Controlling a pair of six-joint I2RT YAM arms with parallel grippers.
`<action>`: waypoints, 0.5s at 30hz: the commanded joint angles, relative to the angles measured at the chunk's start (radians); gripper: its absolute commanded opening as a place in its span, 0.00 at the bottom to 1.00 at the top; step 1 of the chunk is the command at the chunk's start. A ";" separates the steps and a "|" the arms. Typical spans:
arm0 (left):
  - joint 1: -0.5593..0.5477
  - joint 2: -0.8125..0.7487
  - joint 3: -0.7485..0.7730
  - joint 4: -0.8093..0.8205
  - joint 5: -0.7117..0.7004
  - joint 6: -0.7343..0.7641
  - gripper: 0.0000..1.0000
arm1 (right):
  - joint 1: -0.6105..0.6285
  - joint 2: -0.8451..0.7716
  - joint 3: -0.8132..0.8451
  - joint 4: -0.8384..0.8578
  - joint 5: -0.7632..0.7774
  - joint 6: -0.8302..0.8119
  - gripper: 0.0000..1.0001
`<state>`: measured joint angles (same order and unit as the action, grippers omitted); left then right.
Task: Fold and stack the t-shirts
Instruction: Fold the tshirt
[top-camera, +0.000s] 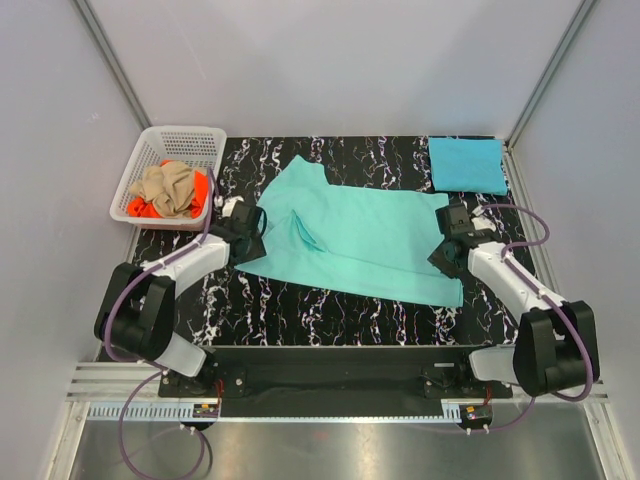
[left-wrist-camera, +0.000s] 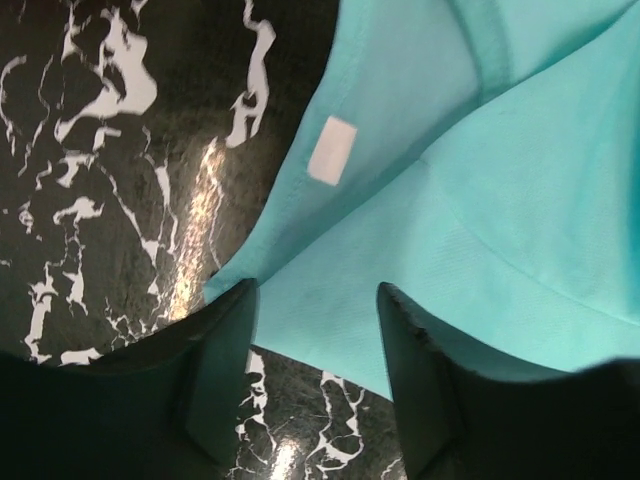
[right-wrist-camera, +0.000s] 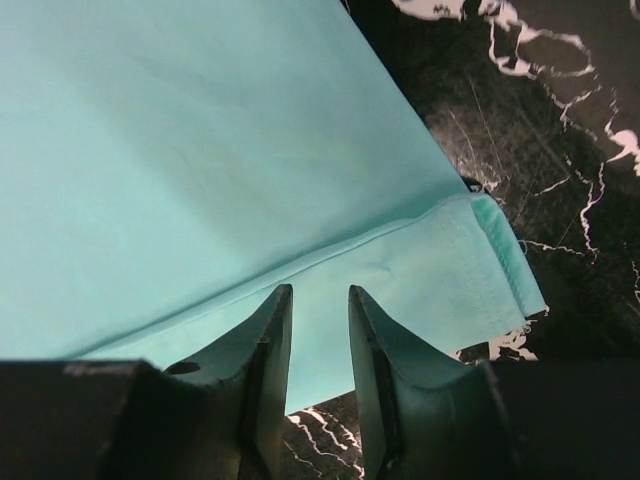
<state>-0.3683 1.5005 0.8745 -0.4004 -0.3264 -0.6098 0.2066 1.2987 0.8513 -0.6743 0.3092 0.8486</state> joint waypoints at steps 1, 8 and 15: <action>0.015 -0.031 -0.049 -0.009 -0.034 -0.059 0.52 | -0.007 0.027 -0.052 0.065 -0.059 -0.005 0.36; 0.048 -0.060 -0.114 -0.011 -0.046 -0.103 0.36 | -0.067 0.100 -0.133 0.209 -0.174 -0.009 0.36; 0.098 -0.107 -0.167 -0.072 -0.091 -0.223 0.34 | -0.078 0.180 -0.156 0.271 -0.212 -0.034 0.38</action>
<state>-0.2924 1.4570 0.7292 -0.4366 -0.3496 -0.7399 0.1345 1.4357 0.7132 -0.4648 0.1455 0.8387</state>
